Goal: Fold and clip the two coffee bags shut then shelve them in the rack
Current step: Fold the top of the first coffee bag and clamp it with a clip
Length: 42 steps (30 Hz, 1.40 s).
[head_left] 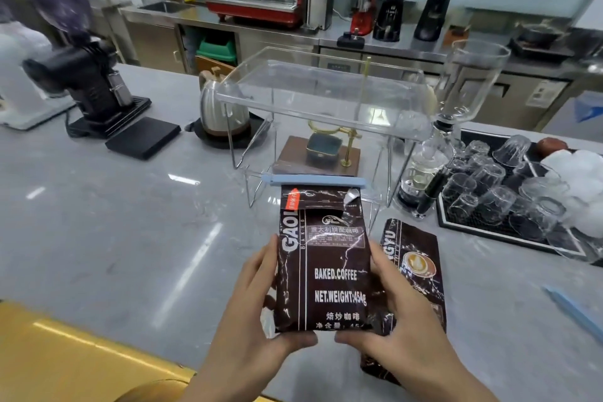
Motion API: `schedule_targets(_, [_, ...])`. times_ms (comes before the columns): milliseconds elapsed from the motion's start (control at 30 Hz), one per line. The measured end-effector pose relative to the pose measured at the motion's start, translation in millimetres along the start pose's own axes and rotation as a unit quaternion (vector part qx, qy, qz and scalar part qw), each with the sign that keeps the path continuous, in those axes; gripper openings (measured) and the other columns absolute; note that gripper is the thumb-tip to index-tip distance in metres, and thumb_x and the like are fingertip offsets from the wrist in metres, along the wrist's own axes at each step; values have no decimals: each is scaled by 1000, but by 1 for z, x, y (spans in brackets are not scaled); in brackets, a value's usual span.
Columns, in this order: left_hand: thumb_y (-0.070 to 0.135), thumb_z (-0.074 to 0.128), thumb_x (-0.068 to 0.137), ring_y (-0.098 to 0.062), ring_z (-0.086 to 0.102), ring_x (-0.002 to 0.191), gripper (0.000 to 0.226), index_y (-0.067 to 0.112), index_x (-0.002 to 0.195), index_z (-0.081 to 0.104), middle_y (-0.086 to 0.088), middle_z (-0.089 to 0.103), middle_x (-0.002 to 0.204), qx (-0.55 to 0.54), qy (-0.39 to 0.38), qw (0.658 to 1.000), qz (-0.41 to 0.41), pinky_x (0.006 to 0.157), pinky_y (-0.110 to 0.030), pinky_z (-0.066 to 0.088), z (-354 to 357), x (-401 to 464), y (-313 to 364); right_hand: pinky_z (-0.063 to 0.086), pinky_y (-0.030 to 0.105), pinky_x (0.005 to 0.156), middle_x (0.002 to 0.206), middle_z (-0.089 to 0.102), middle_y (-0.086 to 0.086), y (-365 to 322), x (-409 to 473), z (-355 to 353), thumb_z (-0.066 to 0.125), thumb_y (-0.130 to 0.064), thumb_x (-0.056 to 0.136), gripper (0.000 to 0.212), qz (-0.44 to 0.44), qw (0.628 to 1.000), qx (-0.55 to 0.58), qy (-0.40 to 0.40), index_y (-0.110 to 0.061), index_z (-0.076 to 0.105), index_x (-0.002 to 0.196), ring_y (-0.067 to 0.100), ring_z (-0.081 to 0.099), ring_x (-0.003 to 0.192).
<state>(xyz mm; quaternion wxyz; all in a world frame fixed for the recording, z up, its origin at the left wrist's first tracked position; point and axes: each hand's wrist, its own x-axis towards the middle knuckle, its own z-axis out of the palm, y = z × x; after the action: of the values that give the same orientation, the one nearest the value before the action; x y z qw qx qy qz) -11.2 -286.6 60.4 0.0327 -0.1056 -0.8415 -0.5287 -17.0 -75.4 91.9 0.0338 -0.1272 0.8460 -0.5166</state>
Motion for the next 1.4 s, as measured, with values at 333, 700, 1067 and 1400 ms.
schedule_targets(333, [2,89,57,1,53,118,114,51,144,32,36,52,132,-2,31,999,19,86,-15,47,-22,23,-2,19,-5,102,136,26,-54,-17,32,9,78,-53,56,97,-40,998,-41,27,-56,23,135,-27,21,130])
schedule_targets(700, [17,83,66,18,48,116,95,64,132,34,47,53,121,10,63,997,44,89,-5,38,-36,74,-2,33,-2,94,131,45,-43,-13,80,14,75,-28,80,90,-28,999,-5,15,-43,18,148,-22,40,123])
schedule_targets(1067, [-6,79,71,7,67,93,82,52,122,50,38,69,96,-4,136,990,34,80,-9,50,-37,139,-11,42,11,88,121,55,-40,-7,147,17,70,-26,85,76,-18,998,1,64,-49,25,142,-20,49,113])
schedule_targets(1400, [-5,79,66,-3,63,85,68,36,119,65,26,64,87,67,212,975,12,74,-1,39,-30,199,-24,47,12,78,100,69,-19,10,210,20,73,-12,81,44,15,994,-5,110,-33,52,113,-9,63,94])
